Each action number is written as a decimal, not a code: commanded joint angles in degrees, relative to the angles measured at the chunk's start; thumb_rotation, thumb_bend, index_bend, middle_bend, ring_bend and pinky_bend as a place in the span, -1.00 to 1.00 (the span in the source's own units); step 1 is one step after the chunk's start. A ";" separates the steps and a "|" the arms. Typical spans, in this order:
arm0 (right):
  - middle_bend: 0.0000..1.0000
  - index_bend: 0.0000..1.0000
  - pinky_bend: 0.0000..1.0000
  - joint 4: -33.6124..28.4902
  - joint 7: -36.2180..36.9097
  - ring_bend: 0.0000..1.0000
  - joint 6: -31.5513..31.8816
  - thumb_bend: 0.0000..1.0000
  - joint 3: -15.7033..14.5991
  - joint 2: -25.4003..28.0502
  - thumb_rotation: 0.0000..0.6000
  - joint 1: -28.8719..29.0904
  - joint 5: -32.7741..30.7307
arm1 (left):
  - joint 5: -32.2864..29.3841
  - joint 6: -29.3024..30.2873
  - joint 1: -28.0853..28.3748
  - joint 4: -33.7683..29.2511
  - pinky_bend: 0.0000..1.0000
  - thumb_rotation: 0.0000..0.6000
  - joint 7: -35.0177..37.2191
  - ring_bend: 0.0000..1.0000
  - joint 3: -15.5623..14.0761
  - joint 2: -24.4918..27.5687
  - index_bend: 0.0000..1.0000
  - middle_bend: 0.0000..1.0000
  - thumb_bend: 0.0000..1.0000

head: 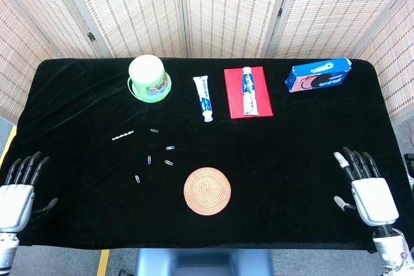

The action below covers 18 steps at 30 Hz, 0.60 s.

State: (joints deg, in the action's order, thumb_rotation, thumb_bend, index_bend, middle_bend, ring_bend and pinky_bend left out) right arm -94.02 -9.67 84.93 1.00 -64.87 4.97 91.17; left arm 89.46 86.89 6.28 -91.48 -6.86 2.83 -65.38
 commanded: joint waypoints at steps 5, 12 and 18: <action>-1.00 -1.00 -1.00 0.23 0.69 -1.00 0.44 -0.64 -0.33 -0.02 1.00 0.09 1.35 | -0.79 -6.91 6.71 -5.39 0.65 0.99 -3.57 0.71 3.82 3.40 -0.51 0.69 -0.32; -1.00 -1.00 -1.00 0.74 1.85 -1.00 1.44 -0.64 -0.43 0.17 1.00 -0.31 1.93 | -15.95 -21.63 16.03 -14.32 1.00 0.79 -10.67 1.00 8.55 -0.98 -0.03 1.00 -0.11; -1.00 -1.00 -1.00 1.27 3.98 -1.00 2.65 -0.64 -0.90 0.86 1.00 -1.03 2.69 | -32.51 -24.30 22.61 -11.72 1.00 0.79 -21.25 1.00 11.53 -9.39 0.07 1.00 -0.03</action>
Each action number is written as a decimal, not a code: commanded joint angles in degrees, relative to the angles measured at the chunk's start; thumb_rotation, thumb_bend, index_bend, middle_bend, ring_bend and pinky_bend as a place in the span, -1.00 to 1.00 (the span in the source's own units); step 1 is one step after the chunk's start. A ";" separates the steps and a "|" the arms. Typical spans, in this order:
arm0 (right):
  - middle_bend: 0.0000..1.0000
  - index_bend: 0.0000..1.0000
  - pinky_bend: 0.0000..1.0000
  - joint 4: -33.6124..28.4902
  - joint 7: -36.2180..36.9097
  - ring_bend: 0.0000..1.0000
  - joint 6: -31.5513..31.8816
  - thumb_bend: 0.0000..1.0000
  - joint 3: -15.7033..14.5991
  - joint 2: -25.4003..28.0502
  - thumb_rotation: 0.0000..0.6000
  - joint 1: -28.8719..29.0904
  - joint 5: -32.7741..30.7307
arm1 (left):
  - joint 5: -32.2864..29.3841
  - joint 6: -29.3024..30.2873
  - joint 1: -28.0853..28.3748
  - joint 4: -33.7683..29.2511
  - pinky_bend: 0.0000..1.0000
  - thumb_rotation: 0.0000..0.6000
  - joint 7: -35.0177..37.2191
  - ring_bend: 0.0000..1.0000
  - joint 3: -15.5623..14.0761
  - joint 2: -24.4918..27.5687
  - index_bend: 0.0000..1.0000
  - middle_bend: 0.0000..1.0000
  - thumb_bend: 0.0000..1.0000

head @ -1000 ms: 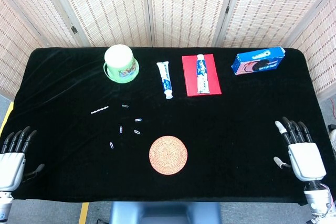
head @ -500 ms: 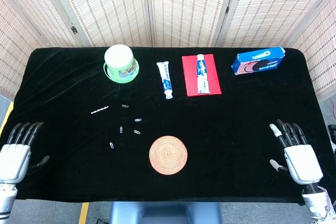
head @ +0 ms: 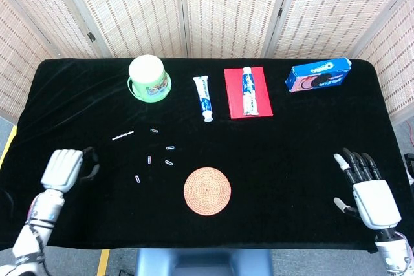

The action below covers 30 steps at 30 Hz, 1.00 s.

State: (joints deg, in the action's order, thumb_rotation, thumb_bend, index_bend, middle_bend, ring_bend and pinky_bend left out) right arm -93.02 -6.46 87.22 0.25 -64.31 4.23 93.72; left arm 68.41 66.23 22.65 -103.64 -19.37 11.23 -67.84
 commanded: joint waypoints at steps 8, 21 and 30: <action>-1.00 -1.00 -1.00 1.05 3.24 -1.00 0.36 -0.64 0.11 0.91 1.00 -0.51 -0.75 | -22.11 -2.76 13.77 7.83 1.00 0.78 -17.63 1.00 5.09 -16.75 -0.12 1.00 -0.03; -1.00 -1.00 -1.00 1.30 5.19 -1.00 -0.98 -0.64 0.60 1.45 1.00 -0.10 -2.14 | -32.91 -2.82 20.90 19.50 1.00 0.86 -21.58 1.00 7.36 -25.60 -0.18 1.00 -0.14; -1.00 -1.00 -1.00 1.29 6.15 -1.00 -1.74 -0.64 0.92 1.82 1.00 0.14 -3.00 | -33.91 -2.68 24.03 30.91 1.00 0.92 -21.42 1.00 7.80 -31.13 -0.28 1.00 -0.18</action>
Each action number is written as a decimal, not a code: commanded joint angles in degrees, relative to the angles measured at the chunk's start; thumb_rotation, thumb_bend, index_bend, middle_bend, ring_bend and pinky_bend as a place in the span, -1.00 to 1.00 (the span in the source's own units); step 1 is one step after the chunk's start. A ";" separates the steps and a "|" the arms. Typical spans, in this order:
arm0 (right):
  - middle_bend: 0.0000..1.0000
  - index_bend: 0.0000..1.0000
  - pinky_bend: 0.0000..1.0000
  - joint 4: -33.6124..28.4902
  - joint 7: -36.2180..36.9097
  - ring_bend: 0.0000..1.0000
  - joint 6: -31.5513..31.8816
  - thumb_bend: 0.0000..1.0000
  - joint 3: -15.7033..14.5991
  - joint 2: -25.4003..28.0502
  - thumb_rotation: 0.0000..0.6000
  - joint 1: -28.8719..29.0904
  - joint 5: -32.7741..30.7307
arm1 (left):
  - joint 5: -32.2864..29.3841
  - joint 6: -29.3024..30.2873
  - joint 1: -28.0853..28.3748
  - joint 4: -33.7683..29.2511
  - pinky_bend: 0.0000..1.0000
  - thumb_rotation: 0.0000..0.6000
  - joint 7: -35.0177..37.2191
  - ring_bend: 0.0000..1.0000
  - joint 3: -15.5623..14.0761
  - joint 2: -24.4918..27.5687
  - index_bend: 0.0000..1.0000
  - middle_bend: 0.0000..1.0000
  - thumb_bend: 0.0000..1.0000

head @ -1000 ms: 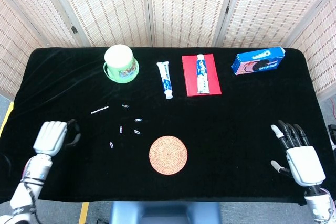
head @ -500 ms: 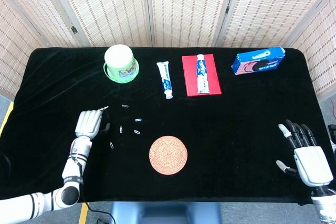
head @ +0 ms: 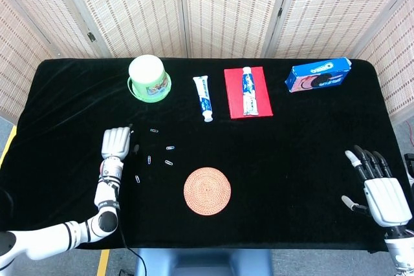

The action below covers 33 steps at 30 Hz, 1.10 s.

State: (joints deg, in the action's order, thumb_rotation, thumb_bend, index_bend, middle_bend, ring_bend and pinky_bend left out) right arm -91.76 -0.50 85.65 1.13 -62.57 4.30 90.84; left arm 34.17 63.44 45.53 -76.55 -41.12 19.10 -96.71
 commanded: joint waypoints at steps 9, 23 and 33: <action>-1.00 -1.00 -1.00 0.19 1.23 -1.00 0.00 -0.64 0.13 0.43 1.00 -0.10 -0.35 | 1.84 -2.21 3.19 16.20 1.00 0.97 2.83 1.00 0.35 -8.35 -0.12 1.00 -0.07; -1.00 -1.00 -1.00 0.53 2.40 -1.00 0.01 -0.64 0.12 0.77 1.00 -0.42 -0.78 | 2.08 -7.93 6.10 28.57 1.00 0.98 3.14 1.00 1.91 -13.58 -0.07 1.00 -0.06; -1.00 -1.00 -1.00 0.69 2.43 -1.00 -1.09 -0.64 0.54 0.65 1.00 -0.05 -1.95 | 3.21 -9.91 6.52 33.35 1.00 0.99 4.30 1.00 3.27 -14.04 -0.07 1.00 -0.06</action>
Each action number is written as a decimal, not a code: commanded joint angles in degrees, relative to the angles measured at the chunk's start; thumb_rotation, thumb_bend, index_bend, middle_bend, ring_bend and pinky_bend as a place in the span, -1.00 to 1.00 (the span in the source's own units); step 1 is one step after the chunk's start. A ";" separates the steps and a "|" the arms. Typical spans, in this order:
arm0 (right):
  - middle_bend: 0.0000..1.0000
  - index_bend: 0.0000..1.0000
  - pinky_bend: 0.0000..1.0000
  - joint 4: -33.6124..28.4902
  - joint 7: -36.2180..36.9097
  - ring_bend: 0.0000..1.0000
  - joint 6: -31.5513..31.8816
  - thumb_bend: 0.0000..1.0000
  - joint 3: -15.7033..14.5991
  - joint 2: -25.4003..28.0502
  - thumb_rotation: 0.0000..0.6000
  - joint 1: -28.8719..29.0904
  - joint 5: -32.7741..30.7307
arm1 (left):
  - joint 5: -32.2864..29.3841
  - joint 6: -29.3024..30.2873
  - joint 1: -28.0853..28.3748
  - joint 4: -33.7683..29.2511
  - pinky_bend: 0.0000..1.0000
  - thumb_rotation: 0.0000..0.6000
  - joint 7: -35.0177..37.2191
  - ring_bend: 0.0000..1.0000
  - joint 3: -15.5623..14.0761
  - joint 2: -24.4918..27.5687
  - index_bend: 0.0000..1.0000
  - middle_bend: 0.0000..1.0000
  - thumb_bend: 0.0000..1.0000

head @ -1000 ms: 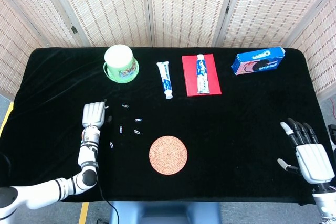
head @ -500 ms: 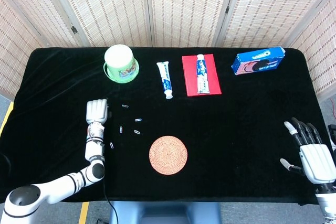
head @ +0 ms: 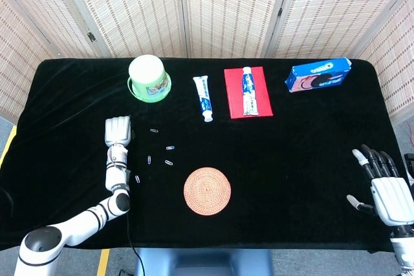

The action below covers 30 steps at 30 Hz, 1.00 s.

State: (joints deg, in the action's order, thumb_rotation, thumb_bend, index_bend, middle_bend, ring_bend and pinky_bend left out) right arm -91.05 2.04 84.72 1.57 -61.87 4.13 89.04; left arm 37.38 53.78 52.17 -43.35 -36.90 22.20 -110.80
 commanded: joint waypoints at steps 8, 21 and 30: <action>-1.00 -1.00 -1.00 -0.17 -0.62 -1.00 -0.89 -0.64 0.08 -0.27 1.00 0.51 -0.16 | -0.30 -0.53 -1.26 -0.85 1.00 0.99 -2.29 1.00 -0.27 0.65 -0.14 1.00 -0.06; -1.00 -1.00 -1.00 -0.39 -1.02 -1.00 -0.80 -0.64 0.02 -0.39 1.00 0.47 -0.11 | -1.20 -0.37 -2.59 -2.67 1.00 1.00 -4.21 1.00 -0.09 1.96 -0.07 1.00 -0.06; -1.00 -1.00 -1.00 -0.48 -1.33 -1.00 -1.10 -0.64 -0.11 -0.50 1.00 0.57 -0.06 | -1.21 -0.97 -2.57 -2.15 1.00 1.00 -4.03 1.00 -0.01 1.27 -0.08 1.00 -0.06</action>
State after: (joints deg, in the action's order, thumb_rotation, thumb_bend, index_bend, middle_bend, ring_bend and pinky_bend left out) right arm -91.52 0.71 83.61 1.45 -62.37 4.70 88.98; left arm 36.06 52.84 49.56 -45.58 -41.04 22.19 -109.43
